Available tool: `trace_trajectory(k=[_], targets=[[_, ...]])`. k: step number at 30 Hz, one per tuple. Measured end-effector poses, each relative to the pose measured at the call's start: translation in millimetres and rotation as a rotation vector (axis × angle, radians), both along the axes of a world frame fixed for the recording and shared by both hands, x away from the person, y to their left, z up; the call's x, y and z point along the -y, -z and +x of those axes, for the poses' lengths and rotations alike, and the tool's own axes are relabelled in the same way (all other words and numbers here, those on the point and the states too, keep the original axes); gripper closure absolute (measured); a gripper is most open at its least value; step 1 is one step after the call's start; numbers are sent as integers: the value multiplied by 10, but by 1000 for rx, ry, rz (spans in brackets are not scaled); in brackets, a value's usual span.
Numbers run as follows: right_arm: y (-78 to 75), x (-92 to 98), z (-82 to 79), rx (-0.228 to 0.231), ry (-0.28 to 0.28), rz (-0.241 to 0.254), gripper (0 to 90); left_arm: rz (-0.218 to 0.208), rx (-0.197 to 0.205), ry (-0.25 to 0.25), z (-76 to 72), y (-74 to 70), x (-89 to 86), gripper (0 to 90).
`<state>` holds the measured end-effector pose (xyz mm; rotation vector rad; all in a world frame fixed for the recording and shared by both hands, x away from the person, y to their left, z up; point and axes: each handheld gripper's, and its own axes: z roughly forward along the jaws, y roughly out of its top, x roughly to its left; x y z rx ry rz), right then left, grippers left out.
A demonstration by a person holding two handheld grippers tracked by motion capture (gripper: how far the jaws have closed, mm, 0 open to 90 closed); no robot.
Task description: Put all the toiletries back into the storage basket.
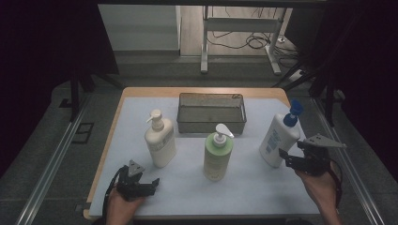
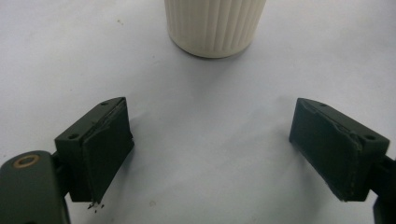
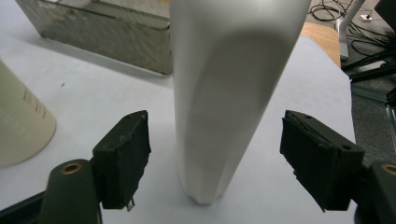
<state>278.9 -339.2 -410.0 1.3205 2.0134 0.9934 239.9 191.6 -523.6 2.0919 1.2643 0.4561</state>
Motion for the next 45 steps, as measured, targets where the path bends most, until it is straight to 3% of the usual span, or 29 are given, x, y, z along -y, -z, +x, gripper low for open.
trace_trajectory(k=[17, 21, 26, 27, 37, 45], targets=[[11, -148, 335, 4, 22, 0, 179, 0, -1, 0, 0, 0, -1, 124], [52, -166, 396, 0, 35, 2, 221, 0, 0, 0, 0, 0, -1, 125], [56, -181, 411, 18, 45, 9, 302, -1, 0, 0, 0, 0, 0, 124], [45, -180, 408, 25, 40, 10, 356, 0, -1, 0, 0, 0, -1, 124], [17, -154, 393, 5, 32, 32, 391, 0, -1, 1, 1, -1, -1, 124], [-40, -165, 360, -23, 19, 7, 398, 0, -1, 1, 1, -1, 0, 124]])
